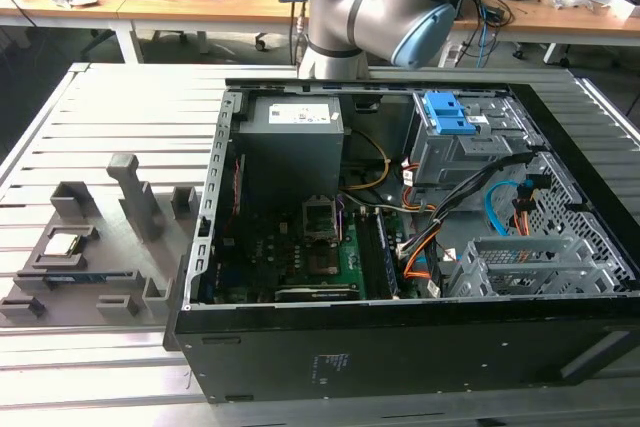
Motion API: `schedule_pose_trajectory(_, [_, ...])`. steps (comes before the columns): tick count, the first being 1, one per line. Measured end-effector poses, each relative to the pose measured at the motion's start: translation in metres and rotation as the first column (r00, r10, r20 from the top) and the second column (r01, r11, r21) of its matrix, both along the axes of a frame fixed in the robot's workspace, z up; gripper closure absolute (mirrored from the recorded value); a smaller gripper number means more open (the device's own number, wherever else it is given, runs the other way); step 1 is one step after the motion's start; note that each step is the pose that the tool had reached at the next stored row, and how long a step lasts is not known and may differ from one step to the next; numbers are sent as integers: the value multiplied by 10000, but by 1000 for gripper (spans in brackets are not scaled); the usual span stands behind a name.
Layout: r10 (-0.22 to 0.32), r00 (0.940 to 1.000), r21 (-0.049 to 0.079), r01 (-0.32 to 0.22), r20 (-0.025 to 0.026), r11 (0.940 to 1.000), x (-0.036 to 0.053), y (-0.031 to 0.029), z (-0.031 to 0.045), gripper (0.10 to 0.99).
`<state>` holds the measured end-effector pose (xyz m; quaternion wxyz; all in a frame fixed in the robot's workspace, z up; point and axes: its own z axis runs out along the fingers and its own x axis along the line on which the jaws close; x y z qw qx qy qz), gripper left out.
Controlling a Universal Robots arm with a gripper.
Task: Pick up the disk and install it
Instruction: 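Pick up the disk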
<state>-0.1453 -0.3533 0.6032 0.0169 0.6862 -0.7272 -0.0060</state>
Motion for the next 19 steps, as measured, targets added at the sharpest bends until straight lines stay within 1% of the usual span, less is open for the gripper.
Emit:
schedule_pose_trajectory(2, [0, 10000, 1, 0, 0, 10000, 68, 0, -4, 718])
schedule_pose_trajectory(4, [-1, 10000, 1, 1, 1, 10000, 117, 0, -7, 718])
schedule_pose_trajectory(5, [1, 10000, 0, -1, 0, 10000, 171, 0, -9, 718])
schedule_pose_trajectory(7, [0, 10000, 1, 0, 0, 10000, 232, 0, -13, 718])
schedule_pose_trajectory(11, [-2, 10000, 0, 2, 0, 10000, 402, 0, -23, 718])
schedule_pose_trajectory(13, [0, 10000, 0, 0, 0, 10000, 510, 0, -28, 718])
schedule_pose_trajectory(14, [-1, 10000, 1, 1, 1, 10000, 549, 0, -31, 718])
schedule_pose_trajectory(18, [-1, 10000, 1, 1, 0, 10000, 656, 0, -36, 718])
schedule_pose_trajectory(19, [1, 10000, 1, -1, 0, 10000, 705, 0, -38, 718])
